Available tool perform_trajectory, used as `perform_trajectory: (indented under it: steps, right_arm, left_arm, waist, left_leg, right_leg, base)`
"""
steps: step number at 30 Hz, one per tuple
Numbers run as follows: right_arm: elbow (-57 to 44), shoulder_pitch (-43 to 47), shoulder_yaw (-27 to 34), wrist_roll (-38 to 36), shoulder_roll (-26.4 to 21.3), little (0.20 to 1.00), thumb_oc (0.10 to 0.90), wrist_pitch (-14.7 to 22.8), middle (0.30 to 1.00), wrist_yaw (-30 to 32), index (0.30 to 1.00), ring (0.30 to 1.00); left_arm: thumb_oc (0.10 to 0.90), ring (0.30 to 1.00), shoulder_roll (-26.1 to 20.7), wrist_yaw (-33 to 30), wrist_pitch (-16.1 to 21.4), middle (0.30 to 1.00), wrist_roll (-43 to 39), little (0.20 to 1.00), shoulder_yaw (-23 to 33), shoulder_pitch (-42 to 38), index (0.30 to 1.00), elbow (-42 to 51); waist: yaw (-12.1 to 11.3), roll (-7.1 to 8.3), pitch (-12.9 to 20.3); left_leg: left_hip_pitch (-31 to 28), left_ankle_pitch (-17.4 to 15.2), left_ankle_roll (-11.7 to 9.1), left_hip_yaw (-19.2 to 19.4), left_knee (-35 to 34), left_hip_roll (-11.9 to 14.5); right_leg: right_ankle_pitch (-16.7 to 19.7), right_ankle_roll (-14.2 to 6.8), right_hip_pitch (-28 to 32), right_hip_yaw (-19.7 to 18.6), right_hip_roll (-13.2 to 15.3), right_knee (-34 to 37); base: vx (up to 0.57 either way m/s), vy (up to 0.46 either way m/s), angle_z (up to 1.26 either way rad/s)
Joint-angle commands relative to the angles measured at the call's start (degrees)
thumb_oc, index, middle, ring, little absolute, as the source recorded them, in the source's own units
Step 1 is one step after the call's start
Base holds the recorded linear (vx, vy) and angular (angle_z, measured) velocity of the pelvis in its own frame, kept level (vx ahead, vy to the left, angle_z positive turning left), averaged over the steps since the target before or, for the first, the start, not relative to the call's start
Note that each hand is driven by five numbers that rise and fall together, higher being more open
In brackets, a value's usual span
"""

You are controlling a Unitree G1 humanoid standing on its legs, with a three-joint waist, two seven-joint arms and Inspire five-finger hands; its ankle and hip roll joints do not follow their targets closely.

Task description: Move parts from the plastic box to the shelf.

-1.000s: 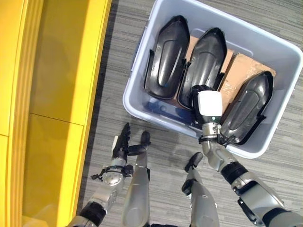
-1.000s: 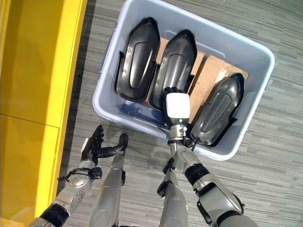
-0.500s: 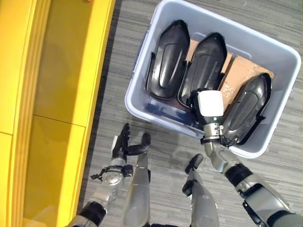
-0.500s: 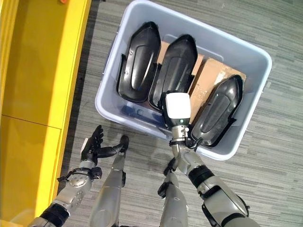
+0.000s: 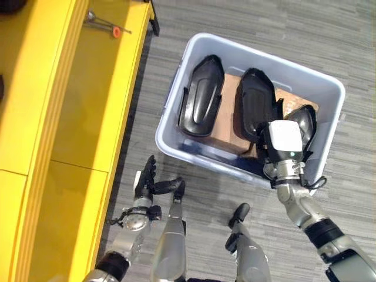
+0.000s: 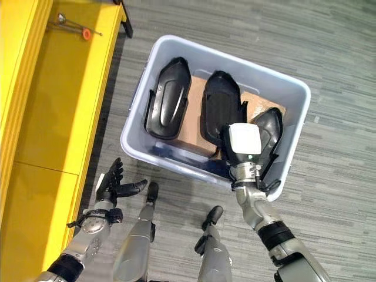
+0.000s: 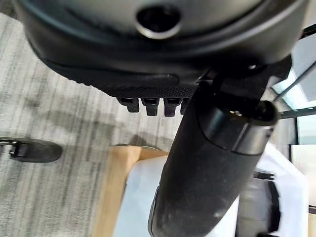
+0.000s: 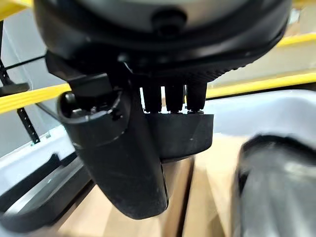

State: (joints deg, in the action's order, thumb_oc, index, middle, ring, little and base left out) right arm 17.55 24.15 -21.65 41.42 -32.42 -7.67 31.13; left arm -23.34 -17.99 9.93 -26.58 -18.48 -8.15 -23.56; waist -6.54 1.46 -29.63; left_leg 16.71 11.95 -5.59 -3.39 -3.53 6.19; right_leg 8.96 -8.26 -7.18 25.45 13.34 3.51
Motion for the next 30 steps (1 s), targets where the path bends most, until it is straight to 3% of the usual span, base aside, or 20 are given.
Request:
perform_trajectory:
  steps: [1, 12, 20, 30]
  right_arm:
    - [-5.2, 1.14, 4.18, -0.7, -2.38, 0.3, 0.4, 1.2, 0.3, 3.37, 0.3, 0.3]
    - [-11.52, 2.16, 6.9, 2.93, -8.39, 0.3, 0.4, 3.95, 0.3, -1.32, 0.3, 0.3]
    - [-17.84, 1.94, 7.44, 2.38, -7.66, 0.3, 0.4, 7.48, 0.3, -4.2, 0.3, 0.3]
    - [-22.41, 2.58, 5.34, -0.74, -5.09, 0.3, 0.4, 10.91, 0.3, -6.01, 0.3, 0.3]
  left_arm:
    - [0.9, 1.0, -0.43, 1.25, 2.24, 1.0, 2.06, 1.0, 1.38, 1.99, 1.0, 1.52]
    - [0.9, 1.0, -2.17, 5.49, 0.98, 1.0, 3.84, 1.0, 4.99, 6.42, 1.0, 2.85]
    - [0.9, 1.0, -1.63, 6.98, 0.3, 1.0, 4.73, 1.0, 7.02, 8.87, 1.0, 2.08]
    - [0.9, 1.0, 0.01, 7.03, 0.2, 1.0, 4.89, 1.0, 8.73, 12.23, 1.0, 2.91]
  waist:
    - [0.15, 3.59, 8.82]
    - [0.52, 4.22, 16.93]
    - [1.55, 3.13, 22.4]
    - [2.35, 1.69, 25.18]
  left_leg:
    - [-3.96, -4.97, 0.97, 4.41, -1.45, 2.46]
    - [-9.94, -7.07, 1.09, 6.13, -1.47, 3.14]
    - [-15.01, -7.9, 0.93, 7.41, -1.47, 4.36]
    - [-18.47, -6.93, -0.3, 9.02, -1.19, 7.4]
  right_leg:
    - [-3.15, -3.0, 0.09, -1.63, 2.18, -3.9]
    - [-4.41, -2.91, 5.47, -2.34, 1.09, -2.99]
    - [-7.4, -2.1, 9.12, -3.68, -0.12, -4.38]
    - [-11.16, 0.01, 10.52, -5.9, -3.18, -6.14]
  base:
    - [0.04, -0.022, -0.09]
    - [0.05, -0.021, -0.09]
    - [0.04, -0.027, -0.08]
    - [-0.01, -0.082, -0.18]
